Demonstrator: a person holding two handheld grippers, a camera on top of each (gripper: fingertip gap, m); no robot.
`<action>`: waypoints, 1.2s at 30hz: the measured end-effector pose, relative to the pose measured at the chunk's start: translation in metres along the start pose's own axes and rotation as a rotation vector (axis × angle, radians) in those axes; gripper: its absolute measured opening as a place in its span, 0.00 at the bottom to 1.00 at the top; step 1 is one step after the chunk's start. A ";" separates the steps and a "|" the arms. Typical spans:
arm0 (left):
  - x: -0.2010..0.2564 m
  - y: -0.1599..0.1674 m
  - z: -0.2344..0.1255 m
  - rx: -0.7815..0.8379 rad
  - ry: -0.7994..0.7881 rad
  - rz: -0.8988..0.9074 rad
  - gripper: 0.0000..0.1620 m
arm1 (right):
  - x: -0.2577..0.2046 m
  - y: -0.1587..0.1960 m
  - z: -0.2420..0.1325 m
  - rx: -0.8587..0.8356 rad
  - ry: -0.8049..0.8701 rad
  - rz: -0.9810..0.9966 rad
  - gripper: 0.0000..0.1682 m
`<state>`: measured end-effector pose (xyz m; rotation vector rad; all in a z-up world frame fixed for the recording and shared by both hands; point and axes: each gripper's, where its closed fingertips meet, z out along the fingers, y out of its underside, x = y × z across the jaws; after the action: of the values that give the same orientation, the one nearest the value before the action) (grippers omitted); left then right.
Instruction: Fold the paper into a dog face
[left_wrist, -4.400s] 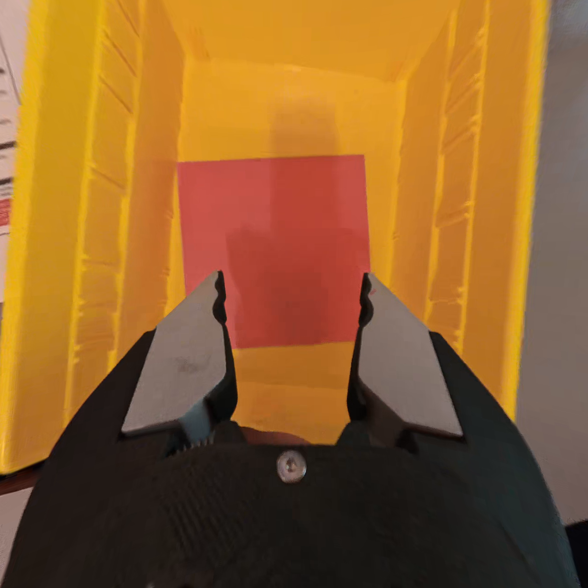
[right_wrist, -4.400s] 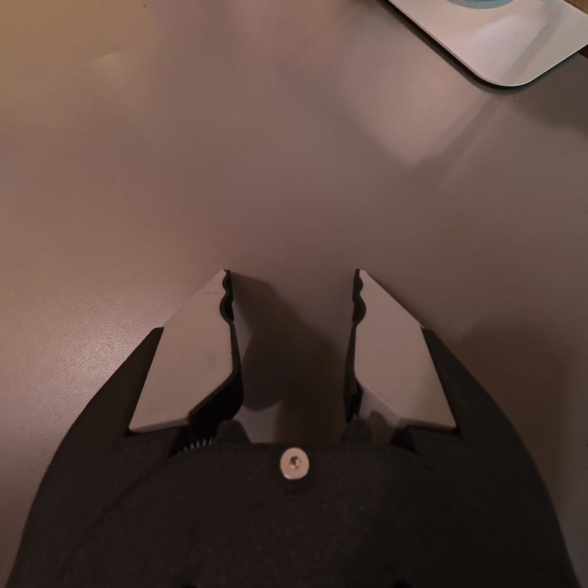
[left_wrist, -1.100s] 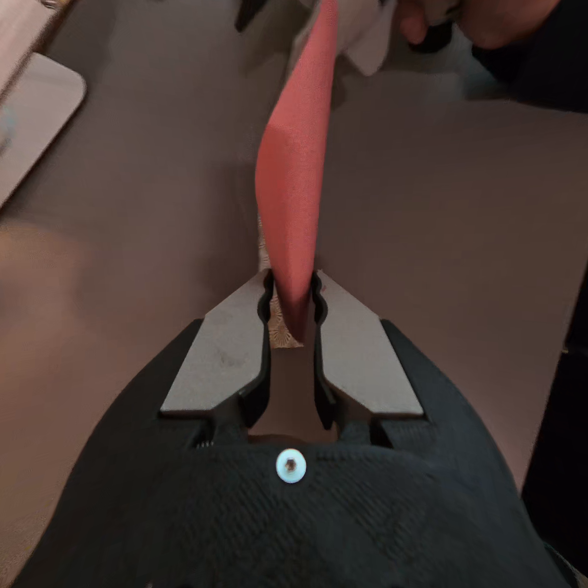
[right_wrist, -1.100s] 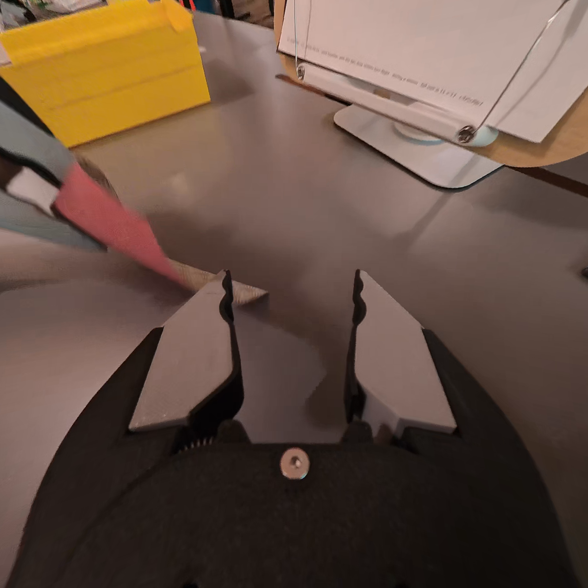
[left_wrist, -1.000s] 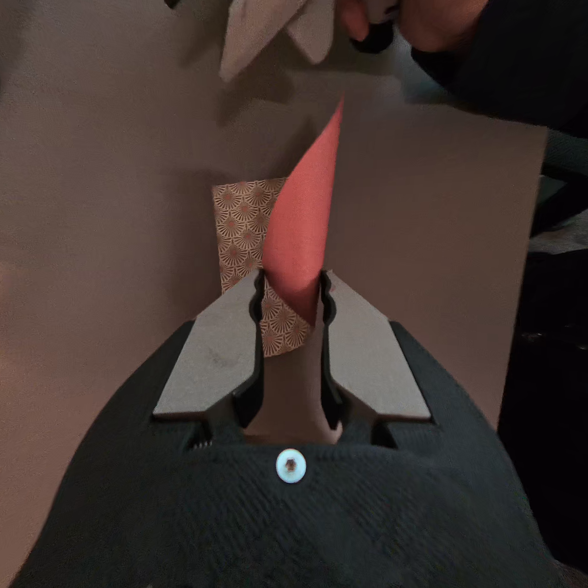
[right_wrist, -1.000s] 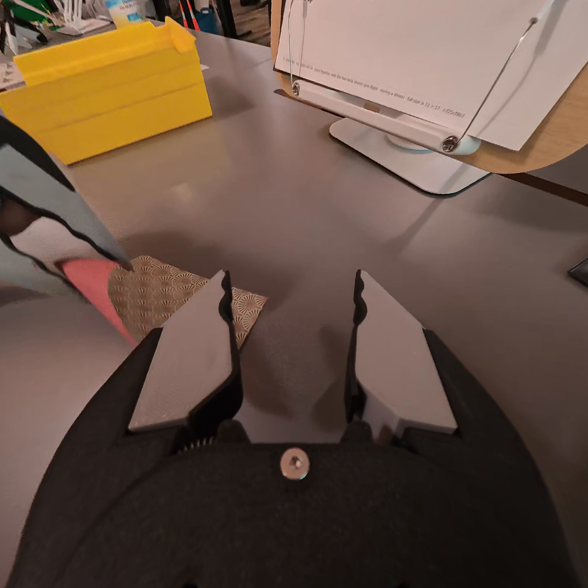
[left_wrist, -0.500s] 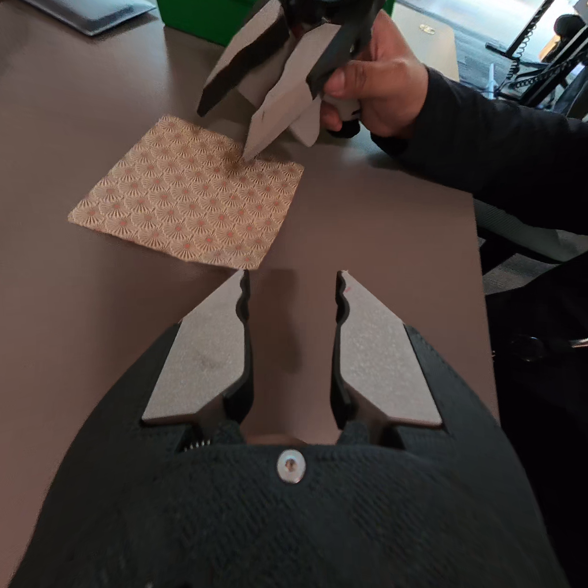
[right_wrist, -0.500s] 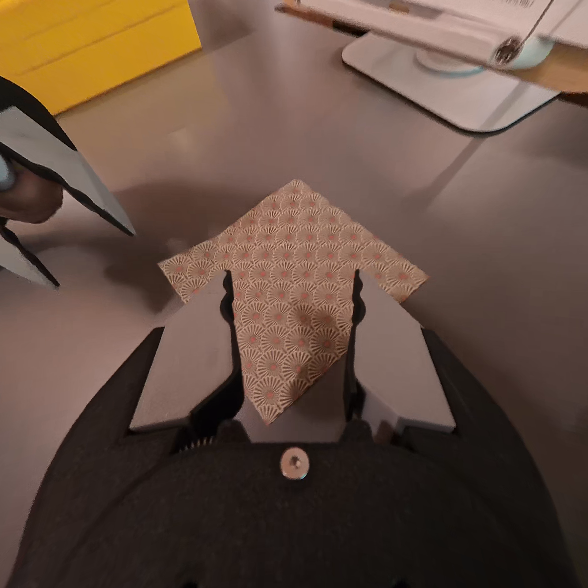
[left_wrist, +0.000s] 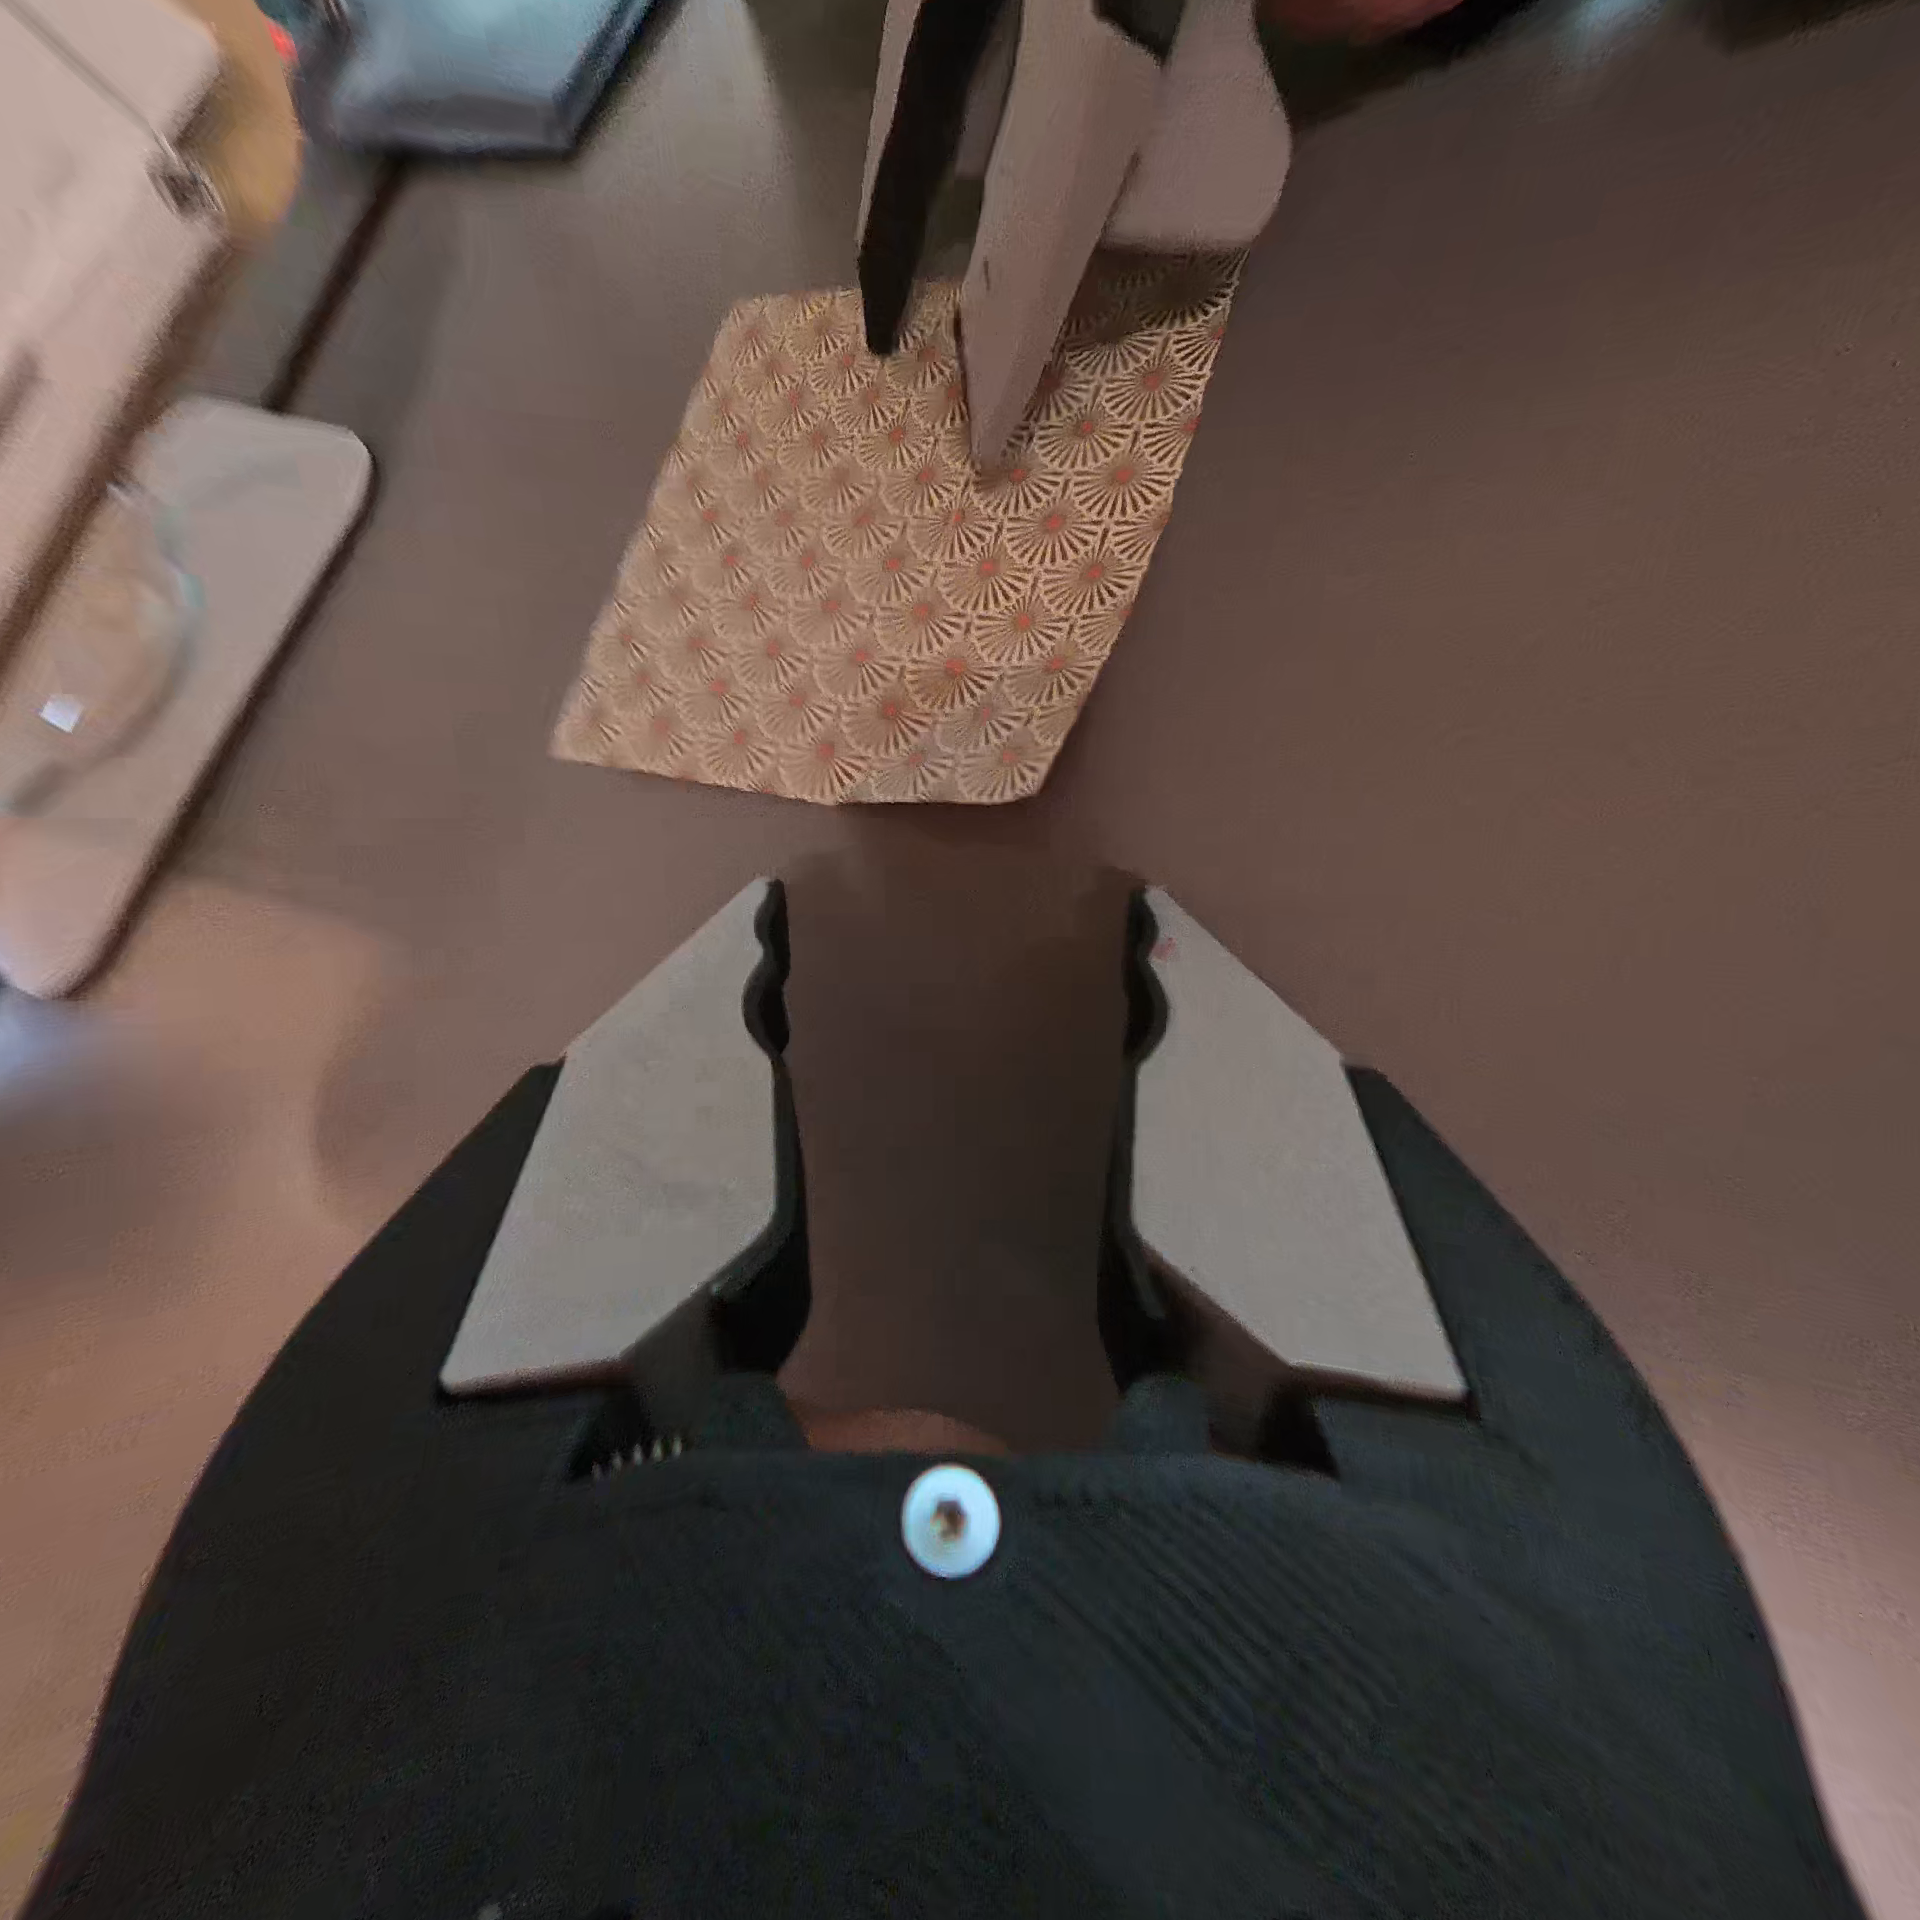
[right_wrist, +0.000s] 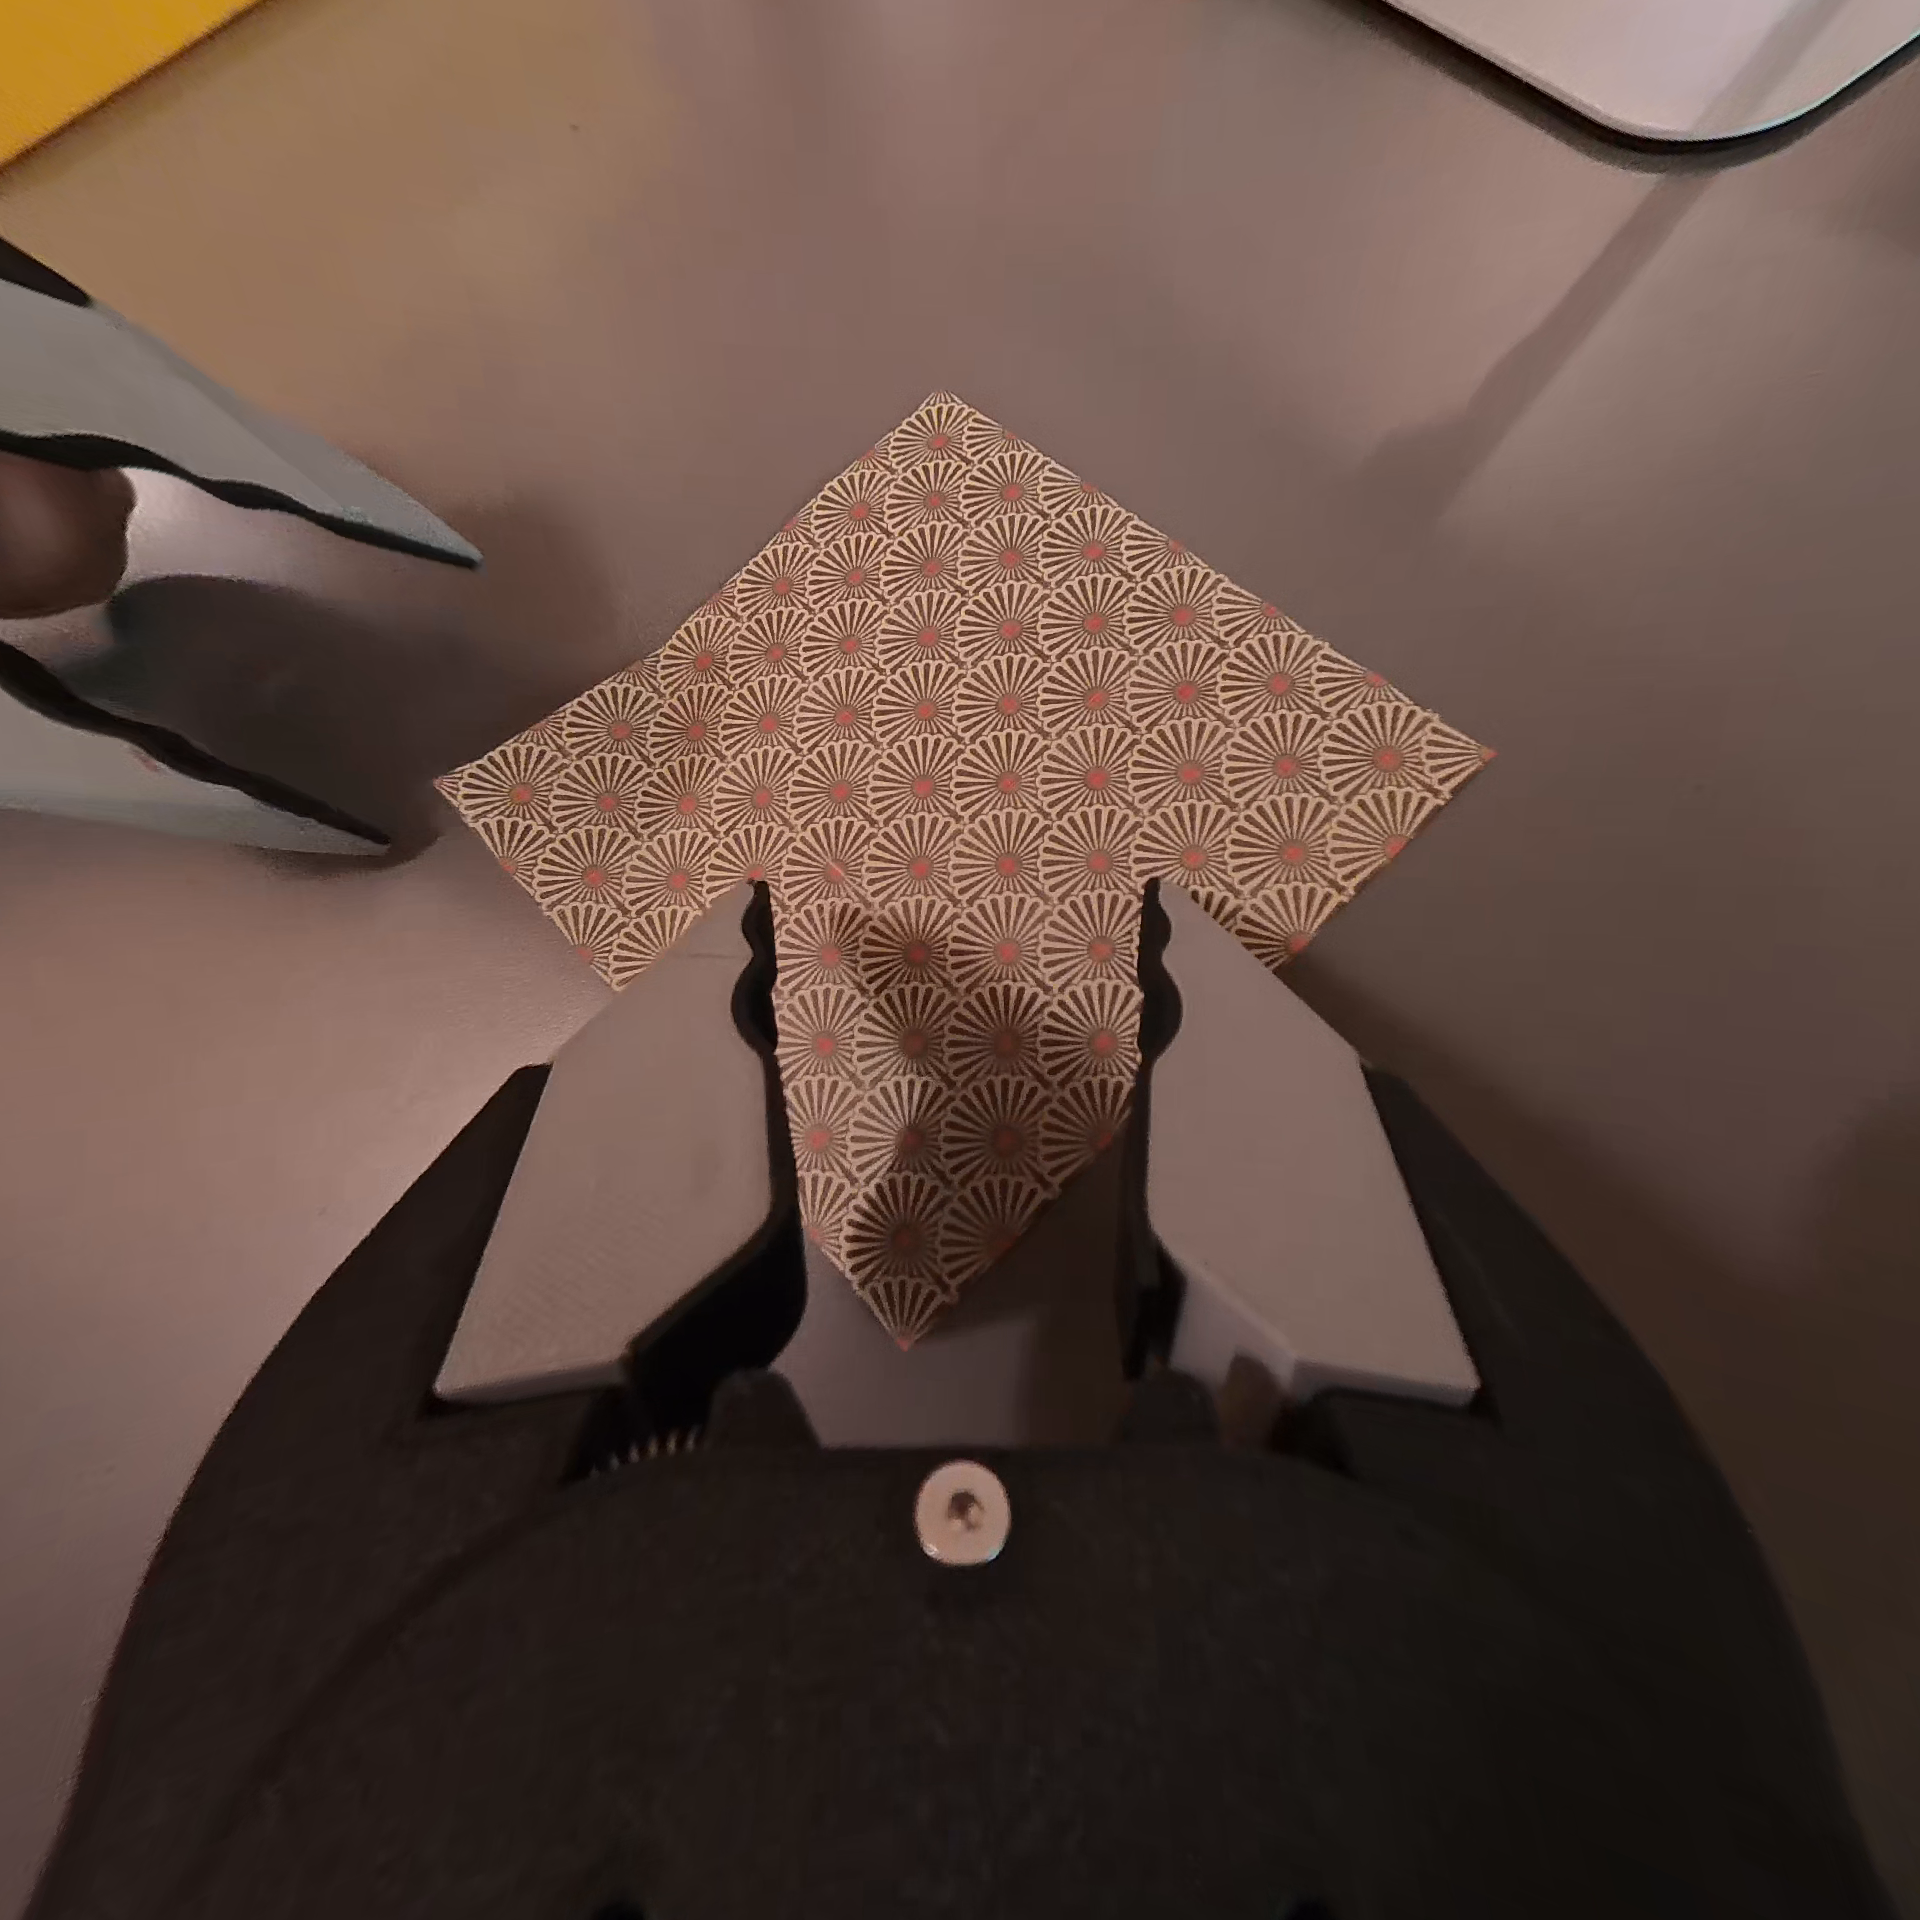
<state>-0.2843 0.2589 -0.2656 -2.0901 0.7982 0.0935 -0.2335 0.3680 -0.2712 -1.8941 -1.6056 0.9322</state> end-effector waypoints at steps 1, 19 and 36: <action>-0.004 -0.004 0.000 0.003 -0.045 0.071 0.40 | 0.000 0.000 0.000 0.003 -0.004 0.007 0.40; -0.005 -0.015 0.038 0.016 -0.101 0.442 0.00 | 0.005 -0.002 -0.004 0.027 -0.059 0.095 0.33; 0.002 -0.029 0.004 0.025 0.152 -0.126 0.00 | -0.079 -0.036 -0.029 0.209 -0.241 -0.337 0.40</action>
<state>-0.2652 0.2727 -0.2478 -2.1371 0.7506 -0.1452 -0.2411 0.2994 -0.2104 -1.3591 -1.8120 1.1581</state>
